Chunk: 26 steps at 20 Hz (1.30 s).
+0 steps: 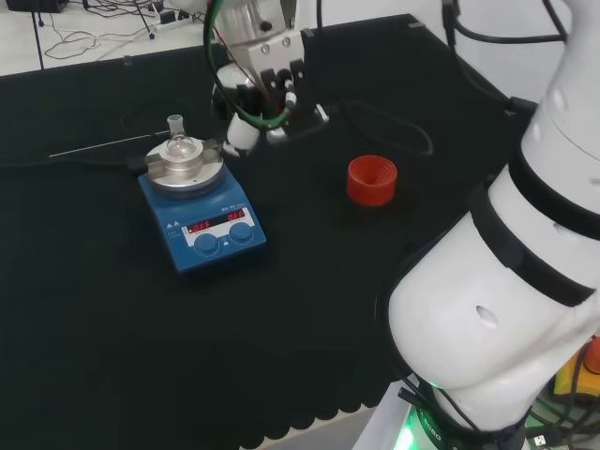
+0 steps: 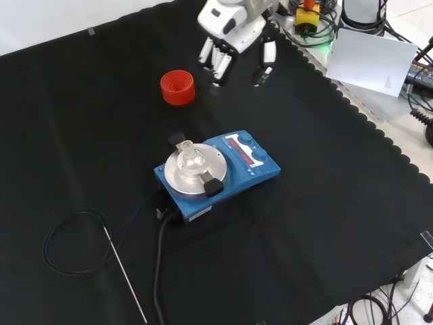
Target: Turn on the heater.
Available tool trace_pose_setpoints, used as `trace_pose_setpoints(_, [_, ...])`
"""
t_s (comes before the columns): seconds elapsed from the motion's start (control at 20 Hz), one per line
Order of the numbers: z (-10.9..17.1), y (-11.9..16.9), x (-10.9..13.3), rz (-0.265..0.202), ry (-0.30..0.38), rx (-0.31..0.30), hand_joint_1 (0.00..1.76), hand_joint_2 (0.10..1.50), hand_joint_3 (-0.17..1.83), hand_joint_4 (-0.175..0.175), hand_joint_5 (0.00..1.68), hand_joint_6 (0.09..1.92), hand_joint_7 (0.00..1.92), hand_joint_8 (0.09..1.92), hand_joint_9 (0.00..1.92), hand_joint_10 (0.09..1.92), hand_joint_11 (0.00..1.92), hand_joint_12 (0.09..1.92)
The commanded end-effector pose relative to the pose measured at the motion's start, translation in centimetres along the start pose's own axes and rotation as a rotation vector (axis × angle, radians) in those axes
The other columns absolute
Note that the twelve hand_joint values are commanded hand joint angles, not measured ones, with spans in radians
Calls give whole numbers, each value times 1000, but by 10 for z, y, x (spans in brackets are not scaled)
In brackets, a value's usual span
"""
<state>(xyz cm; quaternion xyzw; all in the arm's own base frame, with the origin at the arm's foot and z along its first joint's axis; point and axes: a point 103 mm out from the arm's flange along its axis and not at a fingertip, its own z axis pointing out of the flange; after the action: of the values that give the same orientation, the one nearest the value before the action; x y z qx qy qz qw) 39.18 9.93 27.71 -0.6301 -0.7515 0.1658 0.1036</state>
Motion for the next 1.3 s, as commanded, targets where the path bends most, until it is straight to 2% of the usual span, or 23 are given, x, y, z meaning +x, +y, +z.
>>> trace_pose_setpoints(0.05, [23, -23, 18, -9, 1, 44, 977, 664, 641, -68, 533, 426, 917, 855, 1160, 615, 933, 1078])
trace_pose_setpoints(0.2, [33, -27, 25, -23, -4, 92, 1015, 684, 637, -86, 551, 476, 1056, 937, 1303, 648, 1142, 969])
trace_pose_setpoints(0.35, [43, -28, 32, -38, -8, 132, 1081, 714, 648, -107, 570, 523, 1260, 1126, 1408, 919, 1319, 929])
trace_pose_setpoints(0.5, [54, -27, 40, -58, -17, 184, 1175, 740, 709, -114, 572, 591, 1378, 1349, 1460, 1265, 1349, 1059])
trace_pose_setpoints(0.6, [62, -25, 44, -69, -23, 216, 1226, 749, 753, -106, 541, 648, 1405, 1451, 1485, 1385, 1306, 1158])
trace_pose_setpoints(0.9, [80, -19, 55, -101, -28, 277, 1353, 751, 859, -65, 363, 744, 1421, 1571, 1498, 1489, 1184, 1330])
trace_pose_setpoints(1.3, [91, -9, 61, -120, -37, 347, 1372, 741, 897, -52, 255, 700, 1433, 1587, 1500, 1507, 1166, 1358])
